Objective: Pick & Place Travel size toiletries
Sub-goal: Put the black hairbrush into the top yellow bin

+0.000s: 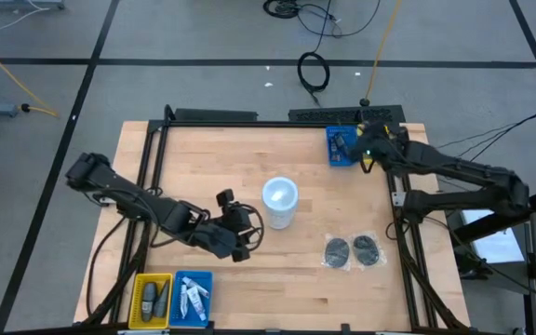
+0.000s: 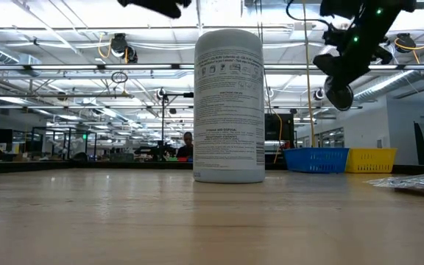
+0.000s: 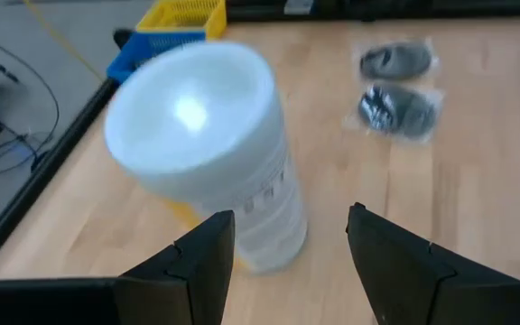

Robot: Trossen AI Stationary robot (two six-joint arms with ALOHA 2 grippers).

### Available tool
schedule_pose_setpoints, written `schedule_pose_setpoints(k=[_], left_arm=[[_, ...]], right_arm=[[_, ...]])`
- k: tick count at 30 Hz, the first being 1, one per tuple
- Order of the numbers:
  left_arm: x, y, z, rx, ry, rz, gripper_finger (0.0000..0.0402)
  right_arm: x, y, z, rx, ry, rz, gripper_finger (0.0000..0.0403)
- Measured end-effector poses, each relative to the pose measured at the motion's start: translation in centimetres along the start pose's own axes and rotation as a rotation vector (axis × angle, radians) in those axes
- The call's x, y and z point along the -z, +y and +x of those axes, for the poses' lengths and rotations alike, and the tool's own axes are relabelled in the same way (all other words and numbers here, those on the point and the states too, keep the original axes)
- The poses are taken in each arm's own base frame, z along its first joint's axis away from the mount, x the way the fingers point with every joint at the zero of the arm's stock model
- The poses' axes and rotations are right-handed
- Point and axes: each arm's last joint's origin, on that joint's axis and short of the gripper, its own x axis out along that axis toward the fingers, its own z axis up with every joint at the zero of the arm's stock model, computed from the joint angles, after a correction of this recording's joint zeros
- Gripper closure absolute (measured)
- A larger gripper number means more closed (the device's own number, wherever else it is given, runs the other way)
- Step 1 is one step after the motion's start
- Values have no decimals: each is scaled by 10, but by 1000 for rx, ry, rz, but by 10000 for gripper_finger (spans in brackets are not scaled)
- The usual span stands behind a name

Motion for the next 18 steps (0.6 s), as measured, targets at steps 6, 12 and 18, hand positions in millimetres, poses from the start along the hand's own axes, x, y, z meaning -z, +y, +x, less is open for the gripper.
schedule_pose_setpoints(k=[6, 12, 18], left_arm=[[5, -9, 14, -3, 21, 14, 188], [10, -13, 22, -8, 44, 33, 188], [10, -14, 22, 14, 51, 29, 188]], right_arm=[[-1, -13, 22, 69, 112, 8, 381], [0, -17, 47, 111, 226, -5, 381], [6, -18, 75, 141, 356, -28, 381]])
